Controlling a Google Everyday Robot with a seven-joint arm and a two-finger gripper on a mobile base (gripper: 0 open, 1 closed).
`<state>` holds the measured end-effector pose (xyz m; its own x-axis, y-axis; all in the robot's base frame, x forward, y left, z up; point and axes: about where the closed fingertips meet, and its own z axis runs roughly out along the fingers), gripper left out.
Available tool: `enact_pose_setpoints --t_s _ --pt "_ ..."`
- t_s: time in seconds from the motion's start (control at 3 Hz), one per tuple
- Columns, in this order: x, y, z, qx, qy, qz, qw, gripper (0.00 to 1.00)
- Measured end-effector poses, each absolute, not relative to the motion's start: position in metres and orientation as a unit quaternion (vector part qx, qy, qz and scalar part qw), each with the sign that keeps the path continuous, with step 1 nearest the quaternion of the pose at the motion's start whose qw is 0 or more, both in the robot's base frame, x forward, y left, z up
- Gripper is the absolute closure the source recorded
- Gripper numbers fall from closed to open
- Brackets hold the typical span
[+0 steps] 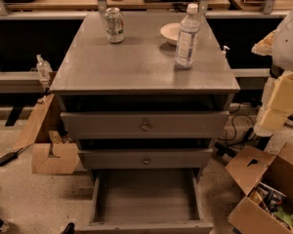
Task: Close bottom drawer
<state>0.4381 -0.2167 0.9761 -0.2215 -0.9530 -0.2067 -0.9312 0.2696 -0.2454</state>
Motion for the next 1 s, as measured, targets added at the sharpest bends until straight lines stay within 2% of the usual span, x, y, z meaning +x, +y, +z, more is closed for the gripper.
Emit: enact_pose_setpoints --t_s 0.67,1.0 --pt "0.443 -0.226 0.945 -0.593 0.784 -0.012 0.182 0.00" --pt "0.431 -0.254 0.861 -0.566 0.797 0.041 0.207 0.00"
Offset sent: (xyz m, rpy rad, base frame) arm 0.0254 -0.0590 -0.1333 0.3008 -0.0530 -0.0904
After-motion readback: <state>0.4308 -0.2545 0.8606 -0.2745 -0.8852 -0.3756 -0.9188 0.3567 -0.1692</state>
